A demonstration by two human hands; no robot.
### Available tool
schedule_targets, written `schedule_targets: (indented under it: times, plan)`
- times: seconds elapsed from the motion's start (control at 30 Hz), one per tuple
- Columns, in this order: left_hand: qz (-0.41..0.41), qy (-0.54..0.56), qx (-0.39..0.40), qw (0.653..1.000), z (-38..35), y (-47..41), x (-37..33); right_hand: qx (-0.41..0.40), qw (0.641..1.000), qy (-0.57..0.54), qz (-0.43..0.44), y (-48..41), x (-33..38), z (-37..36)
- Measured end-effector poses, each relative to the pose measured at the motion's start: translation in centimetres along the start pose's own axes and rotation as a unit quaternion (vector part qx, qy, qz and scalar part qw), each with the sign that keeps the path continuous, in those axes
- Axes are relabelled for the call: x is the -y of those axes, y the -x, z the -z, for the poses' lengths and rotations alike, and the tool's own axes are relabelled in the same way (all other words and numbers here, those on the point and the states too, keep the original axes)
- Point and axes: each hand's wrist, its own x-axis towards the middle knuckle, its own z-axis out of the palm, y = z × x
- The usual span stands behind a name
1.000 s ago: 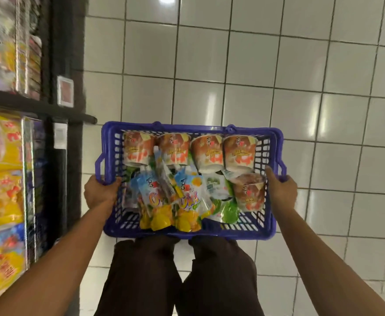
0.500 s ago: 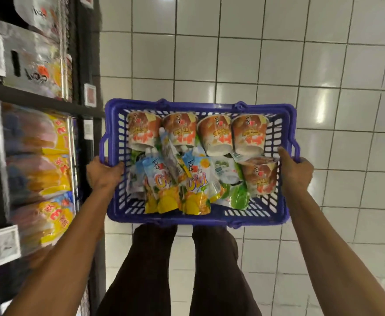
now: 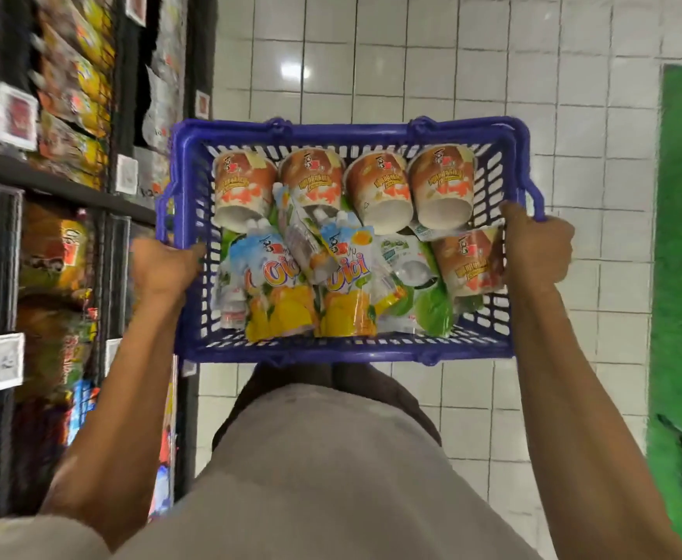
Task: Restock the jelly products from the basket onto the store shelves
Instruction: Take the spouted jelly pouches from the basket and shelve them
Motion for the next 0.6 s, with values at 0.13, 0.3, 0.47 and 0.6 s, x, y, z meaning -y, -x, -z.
schedule_targets:
  times: [0.13,0.3,0.47,0.6]
  plan:
    - [0.000,0.020,-0.009,1.000,0.5,-0.5,-4.7,-0.015,0.999,0.027,0.028,-2.5,4.5,1.4]
    - [0.021,-0.006,-0.023,0.999,-1.2,-3.6,-11.1,-0.005,0.999,0.037,0.028,-6.6,10.9,0.3]
    - [0.052,0.014,-0.032,0.998,-2.2,-6.3,-17.3,0.023,0.997,0.041,0.064,-10.5,19.6,-1.6]
    - [0.095,0.055,-0.055,0.992,-2.3,-7.6,-21.7,0.038,0.992,0.065,0.097,-13.8,28.0,-3.8]
